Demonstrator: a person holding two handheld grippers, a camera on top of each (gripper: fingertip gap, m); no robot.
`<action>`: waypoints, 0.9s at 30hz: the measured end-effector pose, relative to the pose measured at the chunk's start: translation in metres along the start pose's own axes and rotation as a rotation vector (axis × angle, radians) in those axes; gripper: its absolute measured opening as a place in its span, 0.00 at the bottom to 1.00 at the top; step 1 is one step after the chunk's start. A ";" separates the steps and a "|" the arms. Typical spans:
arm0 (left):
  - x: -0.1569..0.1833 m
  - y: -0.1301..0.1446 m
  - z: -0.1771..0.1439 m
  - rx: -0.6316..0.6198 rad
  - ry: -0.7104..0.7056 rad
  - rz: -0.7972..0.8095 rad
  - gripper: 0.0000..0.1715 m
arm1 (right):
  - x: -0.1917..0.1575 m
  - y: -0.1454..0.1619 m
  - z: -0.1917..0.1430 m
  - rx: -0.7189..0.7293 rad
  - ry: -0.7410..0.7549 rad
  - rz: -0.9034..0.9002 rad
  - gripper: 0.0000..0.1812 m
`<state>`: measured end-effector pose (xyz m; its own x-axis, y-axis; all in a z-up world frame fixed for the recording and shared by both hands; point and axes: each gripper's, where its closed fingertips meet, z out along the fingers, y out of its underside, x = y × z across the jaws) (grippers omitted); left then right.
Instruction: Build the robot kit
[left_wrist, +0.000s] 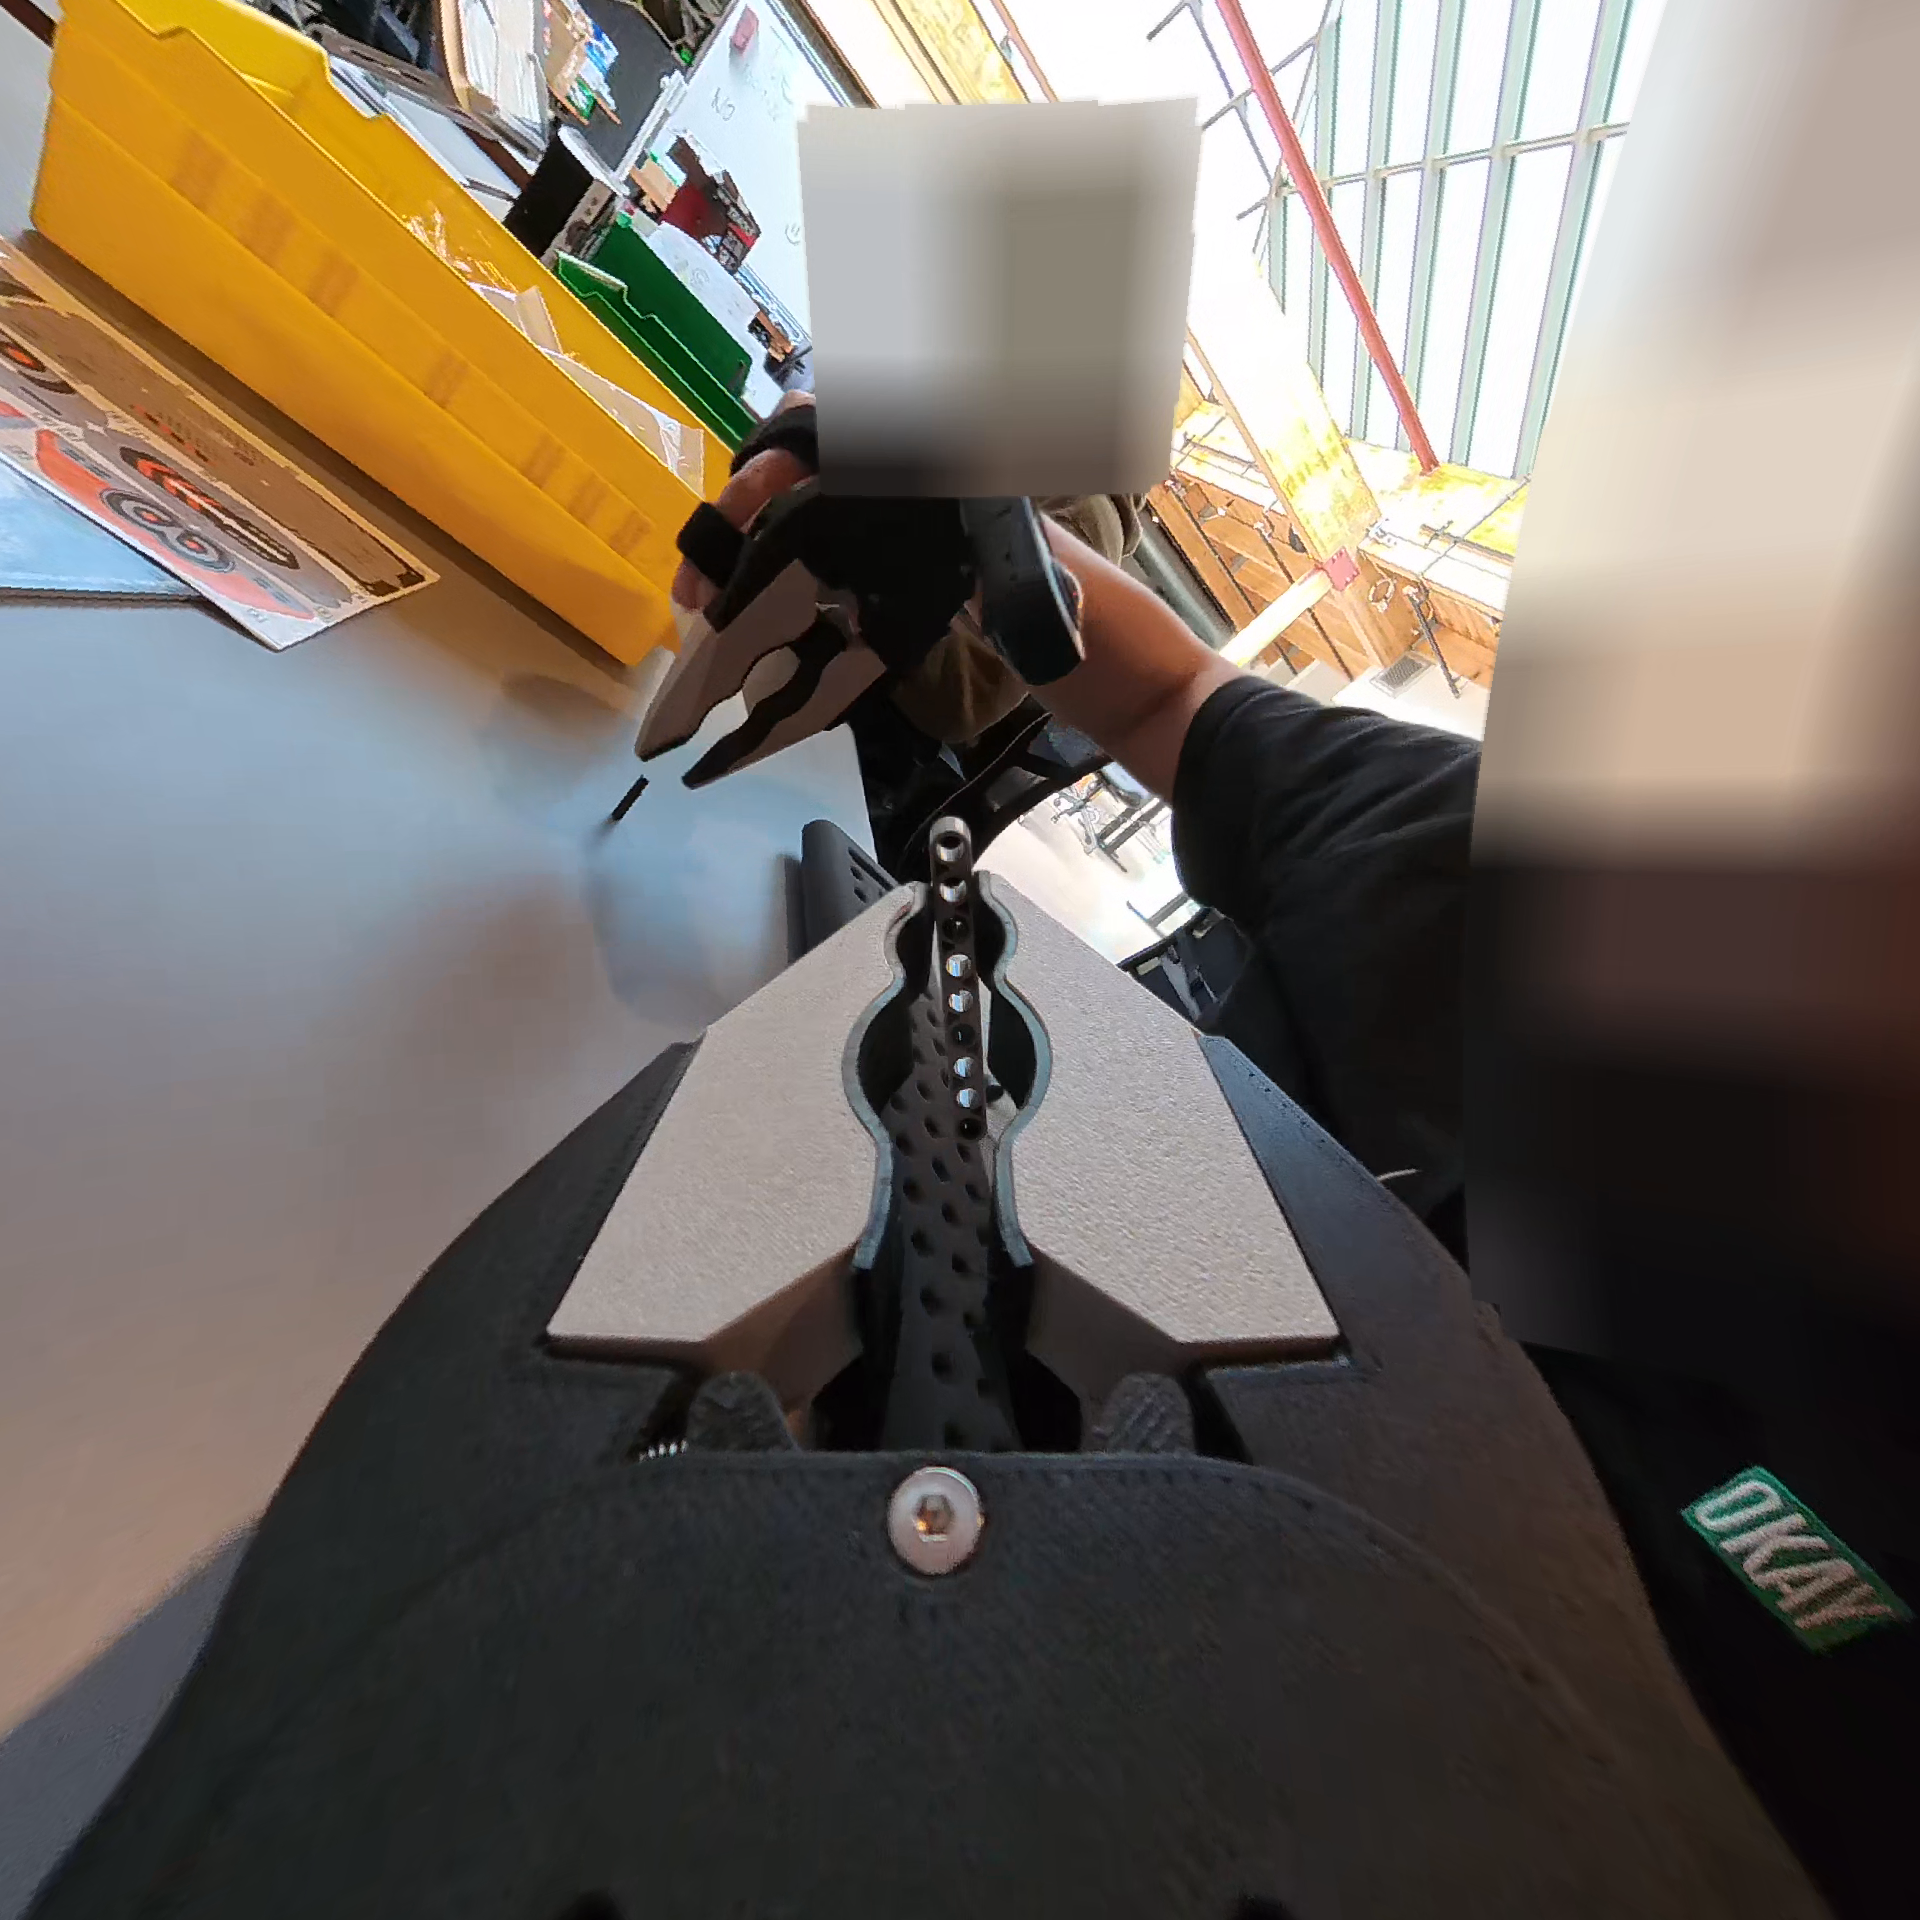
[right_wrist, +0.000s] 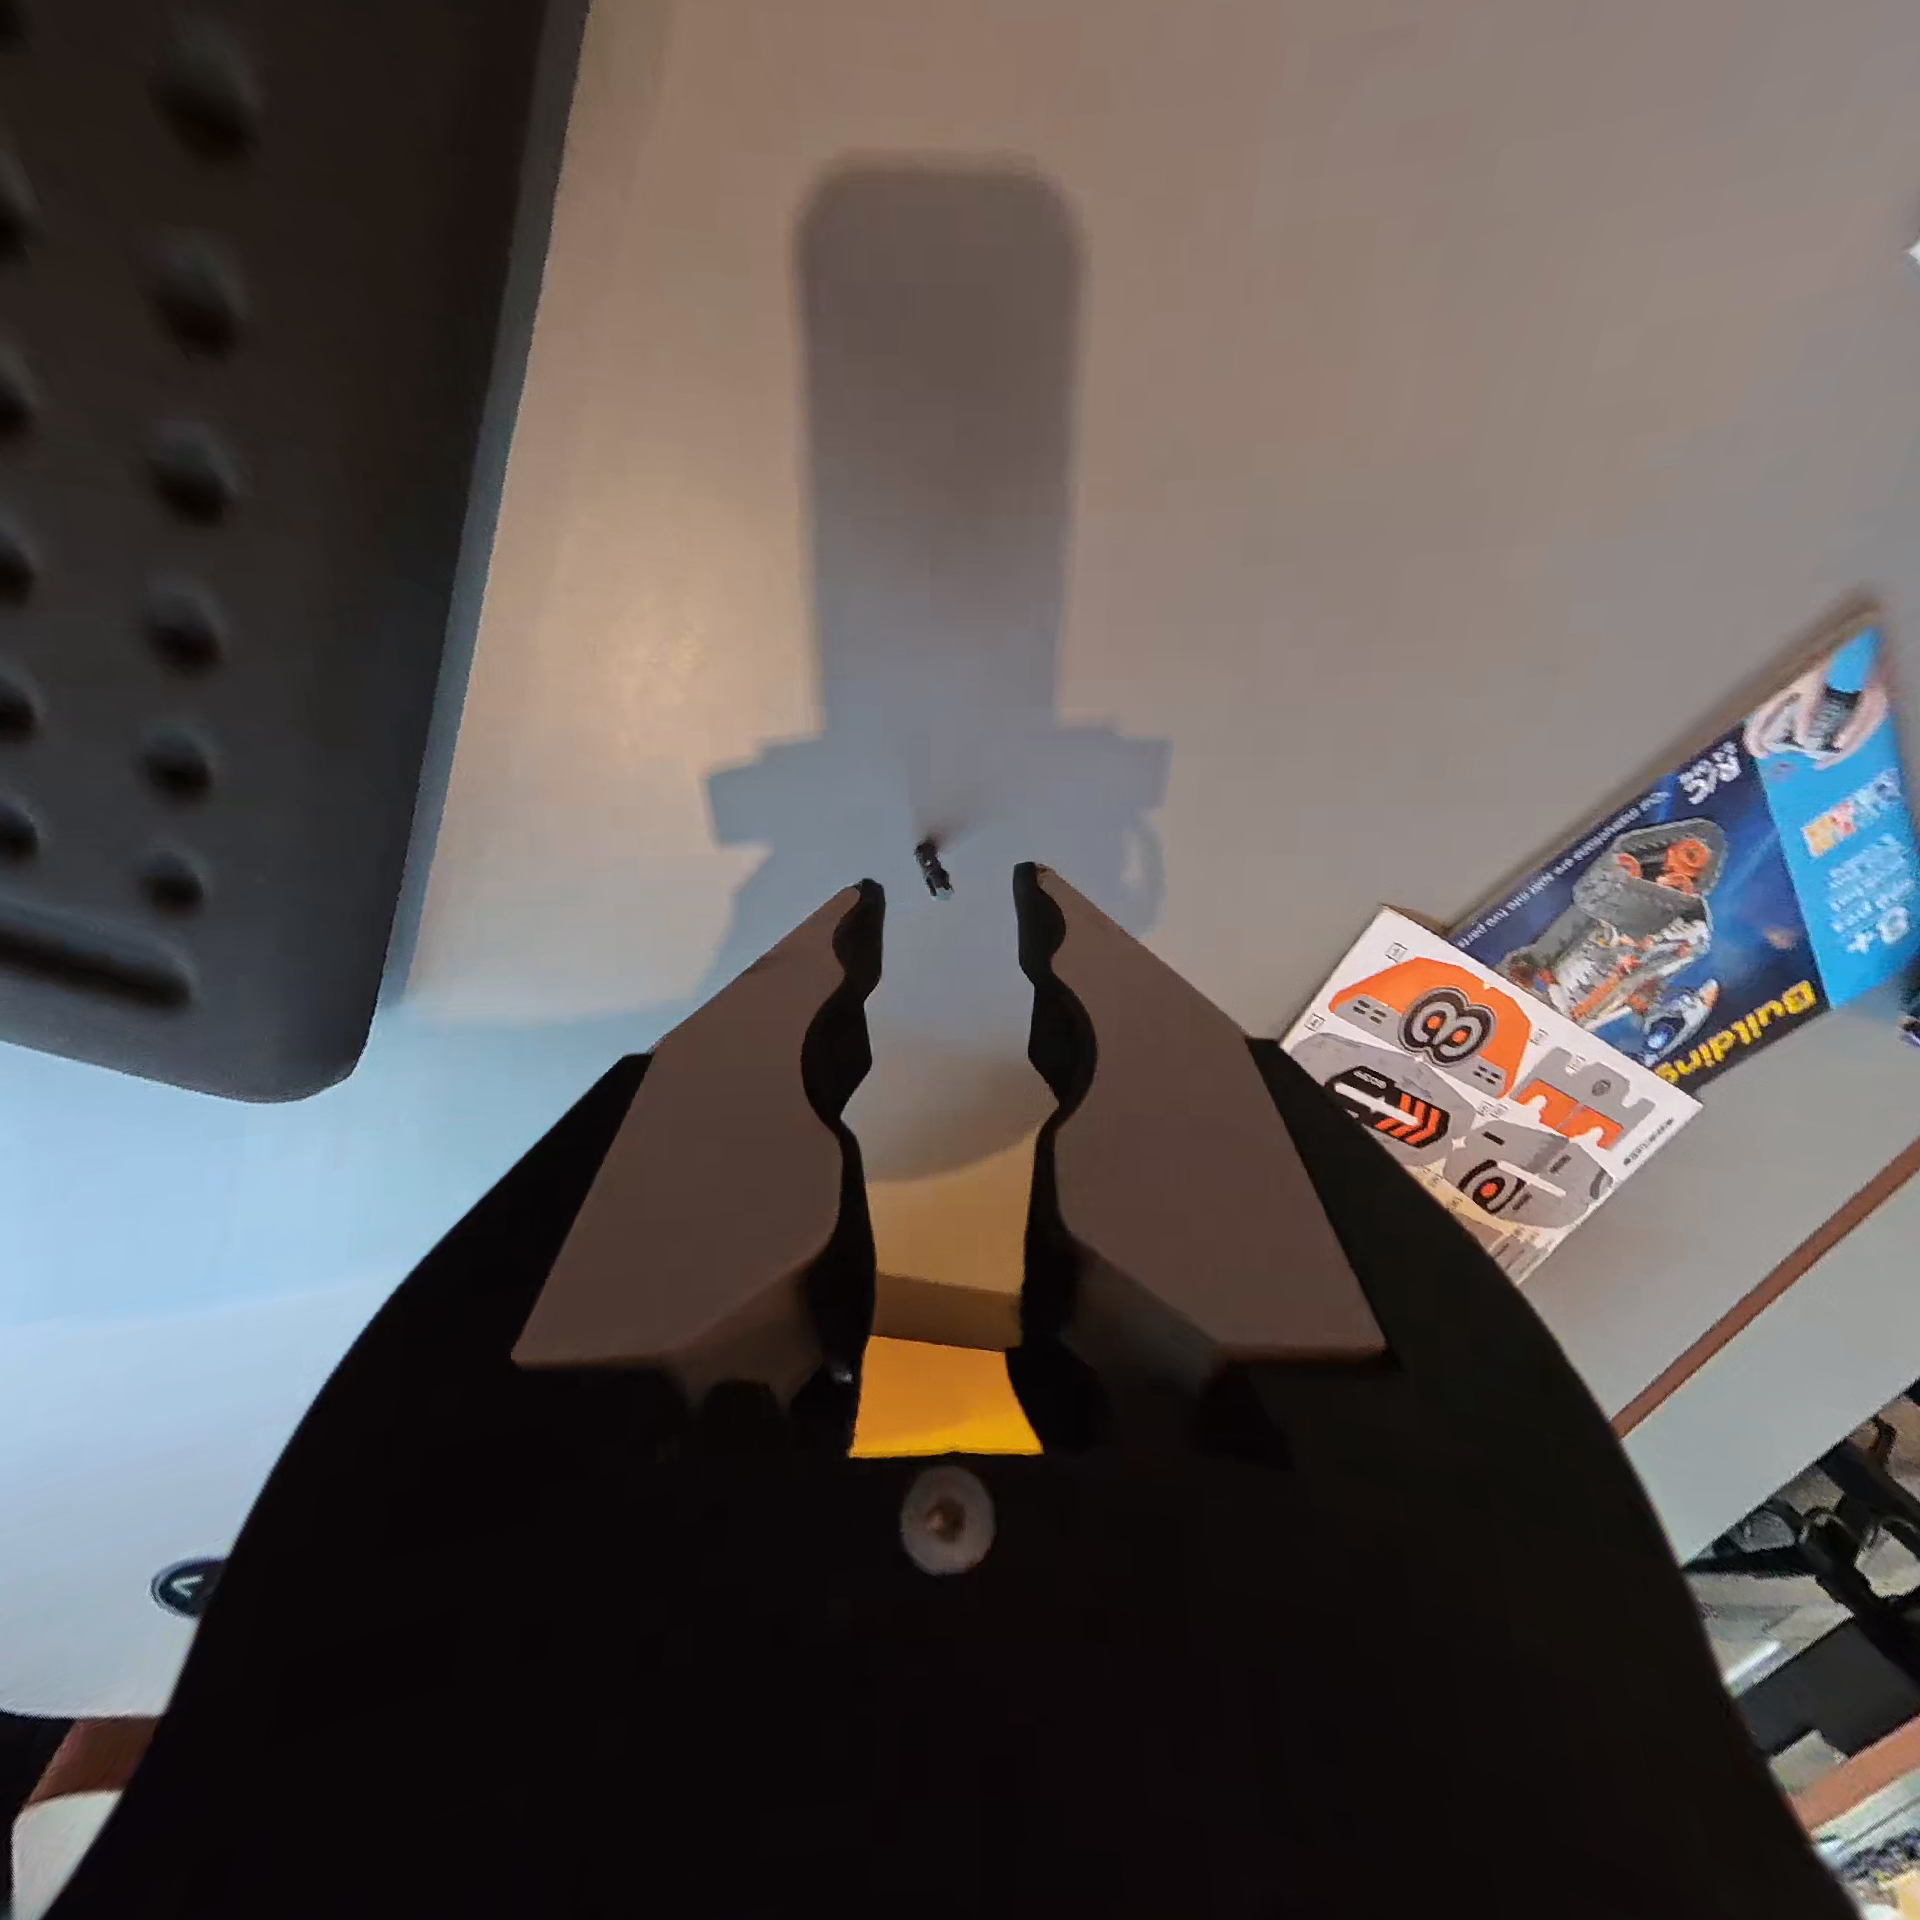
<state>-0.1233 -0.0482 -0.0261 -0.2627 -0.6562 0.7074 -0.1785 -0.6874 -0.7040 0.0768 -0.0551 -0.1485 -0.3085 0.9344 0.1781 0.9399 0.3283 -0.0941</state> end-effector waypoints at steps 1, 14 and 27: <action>0.002 0.000 0.001 0.000 0.018 -0.003 0.03 | -0.001 0.001 0.003 -0.004 -0.008 -0.018 0.14; -0.003 0.001 0.001 -0.003 0.027 -0.023 0.03 | -0.004 0.007 0.019 0.017 -0.045 -0.065 0.09; -0.006 0.004 0.003 -0.018 0.017 -0.033 0.03 | -0.008 0.012 0.025 0.017 -0.072 -0.046 0.07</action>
<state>-0.1197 -0.0477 -0.0330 -0.2722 -0.6279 0.7291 -0.2047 -0.7026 -0.6815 0.0867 -0.0553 -0.1754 -0.3616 0.9256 0.1120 0.9221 0.3728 -0.1038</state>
